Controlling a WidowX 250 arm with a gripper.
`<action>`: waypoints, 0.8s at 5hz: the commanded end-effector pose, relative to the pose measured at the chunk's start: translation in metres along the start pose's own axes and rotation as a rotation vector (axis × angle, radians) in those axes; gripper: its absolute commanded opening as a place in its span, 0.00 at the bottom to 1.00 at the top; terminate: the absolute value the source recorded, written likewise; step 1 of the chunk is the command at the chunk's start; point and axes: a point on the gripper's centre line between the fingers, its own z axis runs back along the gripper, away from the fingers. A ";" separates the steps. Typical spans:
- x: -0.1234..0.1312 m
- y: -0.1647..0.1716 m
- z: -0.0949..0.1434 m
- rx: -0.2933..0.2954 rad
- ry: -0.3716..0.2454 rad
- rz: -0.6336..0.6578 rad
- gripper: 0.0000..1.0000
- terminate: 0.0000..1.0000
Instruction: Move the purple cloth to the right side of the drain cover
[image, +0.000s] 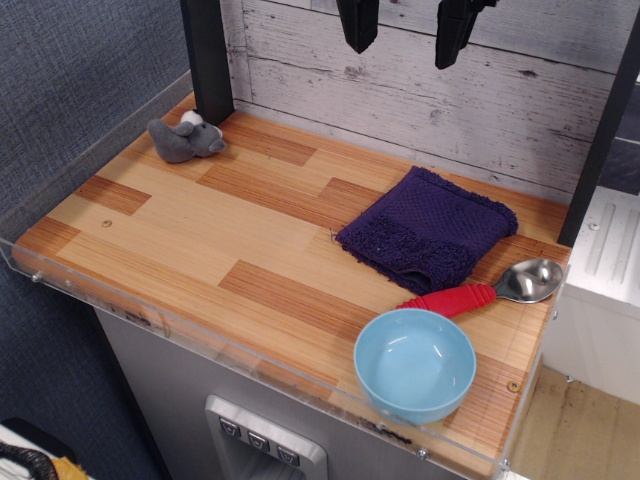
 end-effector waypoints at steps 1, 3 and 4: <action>0.000 0.000 0.000 0.000 0.000 0.000 1.00 0.00; -0.011 -0.004 -0.017 -0.016 -0.039 0.005 1.00 0.00; -0.021 -0.006 -0.027 0.007 -0.028 -0.002 1.00 0.00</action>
